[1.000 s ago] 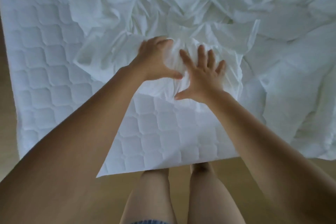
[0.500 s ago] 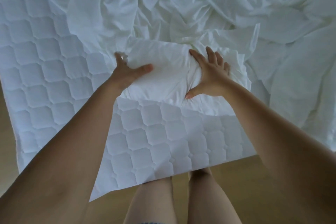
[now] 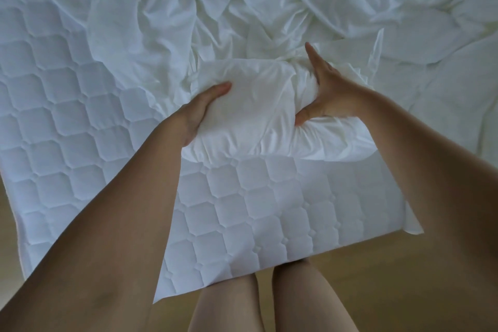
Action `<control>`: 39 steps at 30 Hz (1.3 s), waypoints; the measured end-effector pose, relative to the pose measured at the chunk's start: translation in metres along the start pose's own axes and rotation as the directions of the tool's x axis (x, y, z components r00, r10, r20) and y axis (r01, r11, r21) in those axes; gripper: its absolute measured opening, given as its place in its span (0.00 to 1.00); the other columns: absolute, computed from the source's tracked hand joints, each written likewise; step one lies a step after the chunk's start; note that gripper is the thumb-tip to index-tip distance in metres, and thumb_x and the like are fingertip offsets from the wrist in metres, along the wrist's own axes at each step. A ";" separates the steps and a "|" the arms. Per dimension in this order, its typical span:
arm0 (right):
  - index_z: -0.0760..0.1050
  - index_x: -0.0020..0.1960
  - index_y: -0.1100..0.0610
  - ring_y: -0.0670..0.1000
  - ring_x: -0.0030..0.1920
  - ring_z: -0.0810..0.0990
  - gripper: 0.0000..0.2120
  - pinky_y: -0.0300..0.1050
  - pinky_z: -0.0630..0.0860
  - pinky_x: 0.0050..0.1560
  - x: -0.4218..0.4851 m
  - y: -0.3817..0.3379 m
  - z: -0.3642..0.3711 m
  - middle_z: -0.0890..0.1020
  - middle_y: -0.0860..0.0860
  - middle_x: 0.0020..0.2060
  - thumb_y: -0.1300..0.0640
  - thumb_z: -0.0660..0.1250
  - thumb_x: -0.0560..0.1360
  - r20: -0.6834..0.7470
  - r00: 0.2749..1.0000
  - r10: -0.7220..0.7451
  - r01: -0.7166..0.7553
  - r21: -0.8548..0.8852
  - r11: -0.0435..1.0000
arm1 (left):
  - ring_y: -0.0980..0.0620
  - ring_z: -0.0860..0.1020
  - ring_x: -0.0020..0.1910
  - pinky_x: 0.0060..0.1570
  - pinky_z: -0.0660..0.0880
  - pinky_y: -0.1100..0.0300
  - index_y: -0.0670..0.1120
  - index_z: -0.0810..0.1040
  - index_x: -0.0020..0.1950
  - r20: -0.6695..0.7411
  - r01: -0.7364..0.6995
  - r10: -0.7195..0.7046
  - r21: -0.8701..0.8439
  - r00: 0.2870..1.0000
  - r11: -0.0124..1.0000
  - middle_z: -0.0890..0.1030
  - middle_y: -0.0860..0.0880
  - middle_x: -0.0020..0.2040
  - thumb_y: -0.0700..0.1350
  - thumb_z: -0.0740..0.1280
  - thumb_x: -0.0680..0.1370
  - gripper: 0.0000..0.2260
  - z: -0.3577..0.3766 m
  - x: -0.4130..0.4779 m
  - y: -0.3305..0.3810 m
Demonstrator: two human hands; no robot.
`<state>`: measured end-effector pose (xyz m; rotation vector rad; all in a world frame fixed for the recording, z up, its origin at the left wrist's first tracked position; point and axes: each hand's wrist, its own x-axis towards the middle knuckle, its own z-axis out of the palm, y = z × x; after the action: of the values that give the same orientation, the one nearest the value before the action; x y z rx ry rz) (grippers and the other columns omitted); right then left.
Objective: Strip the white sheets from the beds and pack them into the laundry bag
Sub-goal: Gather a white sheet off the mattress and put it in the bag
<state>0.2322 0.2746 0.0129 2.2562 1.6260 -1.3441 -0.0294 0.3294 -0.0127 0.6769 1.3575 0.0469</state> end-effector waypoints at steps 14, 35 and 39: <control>0.34 0.77 0.47 0.53 0.77 0.45 0.72 0.59 0.48 0.76 -0.009 0.043 0.040 0.44 0.52 0.78 0.27 0.72 0.47 -0.195 0.915 0.353 -0.218 0.498 0.839 | 0.53 0.82 0.45 0.43 0.75 0.59 0.54 0.79 0.54 -0.032 0.022 -0.028 -0.172 0.999 0.985 0.84 0.52 0.47 0.60 0.67 0.74 0.14 0.022 -0.009 0.000; 0.33 0.77 0.50 0.52 0.77 0.51 0.70 0.54 0.52 0.76 0.013 0.078 0.005 0.48 0.51 0.78 0.33 0.77 0.54 -0.075 0.951 0.301 -0.182 0.651 0.737 | 0.48 0.81 0.54 0.59 0.74 0.48 0.56 0.77 0.63 -0.310 0.026 -0.061 -0.119 0.949 0.993 0.82 0.52 0.56 0.72 0.75 0.46 0.48 0.060 -0.001 0.031; 0.46 0.78 0.56 0.52 0.75 0.57 0.63 0.47 0.56 0.74 0.003 0.077 0.010 0.58 0.52 0.76 0.36 0.77 0.57 -0.140 0.957 0.256 -0.114 0.627 0.770 | 0.50 0.80 0.54 0.59 0.74 0.49 0.56 0.77 0.63 -0.323 0.005 -0.034 -0.091 0.946 0.996 0.82 0.53 0.56 0.72 0.75 0.49 0.45 0.064 -0.012 0.033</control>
<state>0.2873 0.2370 -0.0276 2.9206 1.0402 -1.8274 0.0374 0.3239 0.0171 0.5974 1.6688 0.2098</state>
